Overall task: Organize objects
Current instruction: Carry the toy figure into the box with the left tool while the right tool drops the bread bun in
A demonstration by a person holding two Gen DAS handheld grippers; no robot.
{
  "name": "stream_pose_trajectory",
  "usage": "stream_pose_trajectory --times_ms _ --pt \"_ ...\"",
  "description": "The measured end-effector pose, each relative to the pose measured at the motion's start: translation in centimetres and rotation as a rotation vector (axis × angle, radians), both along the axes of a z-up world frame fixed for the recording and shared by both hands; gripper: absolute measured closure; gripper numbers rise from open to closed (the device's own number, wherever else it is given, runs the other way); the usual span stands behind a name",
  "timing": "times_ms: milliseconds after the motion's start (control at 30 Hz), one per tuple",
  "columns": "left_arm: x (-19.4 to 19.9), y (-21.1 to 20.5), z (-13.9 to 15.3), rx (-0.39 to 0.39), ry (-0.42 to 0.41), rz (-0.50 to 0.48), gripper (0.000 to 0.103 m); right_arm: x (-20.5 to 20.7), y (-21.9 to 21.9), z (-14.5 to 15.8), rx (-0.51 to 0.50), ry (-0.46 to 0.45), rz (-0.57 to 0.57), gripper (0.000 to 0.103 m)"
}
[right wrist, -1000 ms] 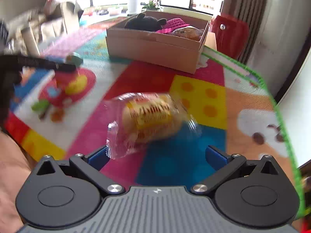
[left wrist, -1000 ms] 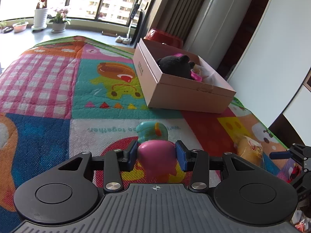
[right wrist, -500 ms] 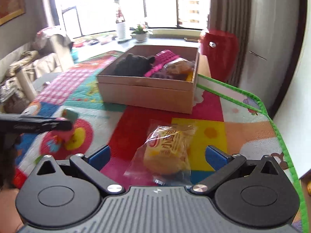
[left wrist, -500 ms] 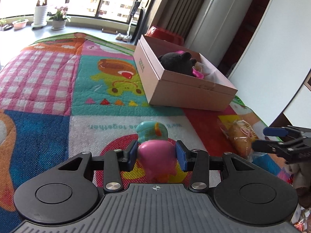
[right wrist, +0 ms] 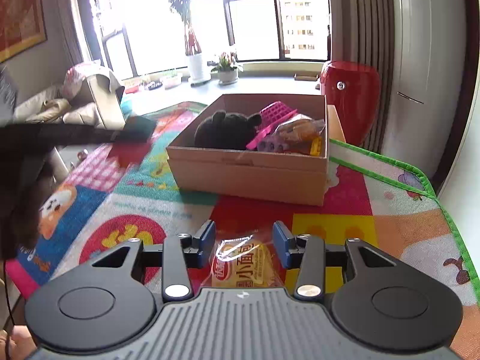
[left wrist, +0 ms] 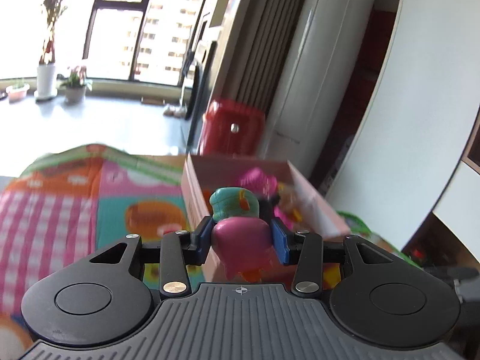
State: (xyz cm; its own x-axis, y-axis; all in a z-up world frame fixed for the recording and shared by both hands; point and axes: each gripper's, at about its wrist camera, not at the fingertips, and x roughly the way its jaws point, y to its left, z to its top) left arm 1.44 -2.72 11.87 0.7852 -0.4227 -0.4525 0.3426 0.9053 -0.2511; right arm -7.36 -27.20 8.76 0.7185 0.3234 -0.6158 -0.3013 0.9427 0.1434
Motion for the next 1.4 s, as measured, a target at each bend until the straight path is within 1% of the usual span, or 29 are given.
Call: stream_pose_trajectory --times_ms 33,67,100,133,167,200,233,267,367,500,533,567,600,633,667,700,767,867,900,967,1033,1067,1100,1133,1233,1300,1367,1400 --pt "1.7 -0.5 0.7 -0.011 -0.016 0.005 0.056 0.1 -0.2 0.0 0.006 -0.002 -0.004 0.064" --pt "3.6 -1.0 1.2 -0.039 -0.018 0.004 0.055 0.1 -0.2 -0.1 0.007 -0.003 -0.006 0.064" --pt "5.8 -1.5 1.3 -0.076 -0.008 -0.006 0.055 0.0 -0.3 -0.1 0.005 -0.006 -0.005 0.064" --pt "7.7 -2.1 1.0 -0.089 0.01 -0.014 0.055 0.0 -0.3 -0.3 -0.007 -0.011 -0.001 0.062" --pt "9.6 -2.8 0.4 -0.08 0.046 -0.013 0.055 -0.1 -0.2 -0.5 -0.024 -0.015 0.001 0.046" --pt "11.1 -3.4 -0.2 -0.064 0.084 0.0 0.056 -0.1 -0.2 -0.7 -0.046 -0.017 0.0 0.034" --pt "12.0 -3.7 -0.8 -0.058 0.102 0.016 0.056 -0.3 -0.1 -0.9 -0.064 -0.026 -0.002 0.018" --pt "12.3 -3.7 -1.1 -0.07 0.1 0.026 0.056 -0.6 -0.1 -1.1 -0.079 -0.036 -0.002 0.016" --pt "10.9 -2.6 -0.9 -0.129 0.055 0.017 0.056 -0.6 0.0 -2.3 -0.102 -0.009 0.024 0.016" --pt "7.3 -0.8 -0.4 -0.133 0.01 0.005 0.056 0.4 0.6 -3.9 -0.096 0.049 0.05 0.018" --pt "6.3 -0.2 -0.6 -0.147 0.009 -0.001 0.056 0.5 1.0 -4.1 -0.1 0.053 0.065 0.026" --pt "5.2 0.4 -0.9 -0.169 0.012 -0.005 0.056 0.5 1.4 -4.2 -0.108 0.059 0.086 0.038" --pt "4.1 1.1 -1.3 -0.191 0.018 -0.01 0.056 0.5 1.8 -4.4 -0.121 0.073 0.103 0.039" --pt "3.2 1.7 -1.7 -0.209 0.023 -0.011 0.056 0.3 2.2 -4.5 -0.144 0.066 0.109 0.042" --pt "2.0 2.4 -2.4 -0.224 0.031 -0.008 0.056 0.1 2.5 -4.4 -0.157 0.062 0.118 0.045" --pt "1.0 3.0 -3.1 -0.233 0.042 -0.004 0.056 0.0 2.6 -4.1 -0.154 0.068 0.128 0.046" --pt "-0.6 4.0 -4.7 -0.234 0.077 0.0 0.056 0.0 2.2 -2.3 -0.119 0.054 0.124 0.048" --pt "-2.7 4.8 -6.7 -0.19 0.123 0.011 0.056 0.4 1.0 2.7 -0.057 -0.06 0.082 0.048" --pt "-3.0 4.8 -7.0 -0.173 0.129 0.008 0.056 1.0 0.5 4.9 -0.031 -0.114 0.051 0.048" --pt "-3.7 4.7 -7.3 -0.159 0.13 0.004 0.056 2.4 0.0 8.3 -0.007 -0.198 -0.011 0.048" --pt "-3.8 4.8 -7.4 -0.173 0.139 0.004 0.056 4.4 0.0 10.3 0.014 -0.247 -0.054 0.046" --pt "-3.8 5.0 -7.6 -0.182 0.147 0.006 0.056 5.8 0.1 10.9 0.028 -0.255 -0.066 0.037" --pt "-3.8 5.0 -7.6 -0.185 0.152 0.009 0.056 7.0 0.2 11.0 0.035 -0.251 -0.069 0.026" --pt "-4.2 5.1 -7.8 -0.184 0.156 0.012 0.056 8.6 0.3 10.6 0.037 -0.234 -0.073 0.012" --pt "-4.5 5.3 -8.0 -0.182 0.162 0.009 0.056 10.6 -0.1 8.4 0.015 -0.161 -0.142 0.012" --pt "-4.5 5.5 -7.9 -0.184 0.164 0.008 0.056 10.1 -0.9 6.5 0.01 -0.134 -0.148 0.012" --pt "-3.8 5.4 -7.3 -0.188 0.165 0.007 0.056 9.1 -1.7 4.7 -0.021 -0.114 -0.159 0.012" --pt "-3.5 5.3 -6.8 -0.189 0.152 0.006 0.056 8.6 -2.0 3.9 -0.037 -0.104 -0.157 0.012"
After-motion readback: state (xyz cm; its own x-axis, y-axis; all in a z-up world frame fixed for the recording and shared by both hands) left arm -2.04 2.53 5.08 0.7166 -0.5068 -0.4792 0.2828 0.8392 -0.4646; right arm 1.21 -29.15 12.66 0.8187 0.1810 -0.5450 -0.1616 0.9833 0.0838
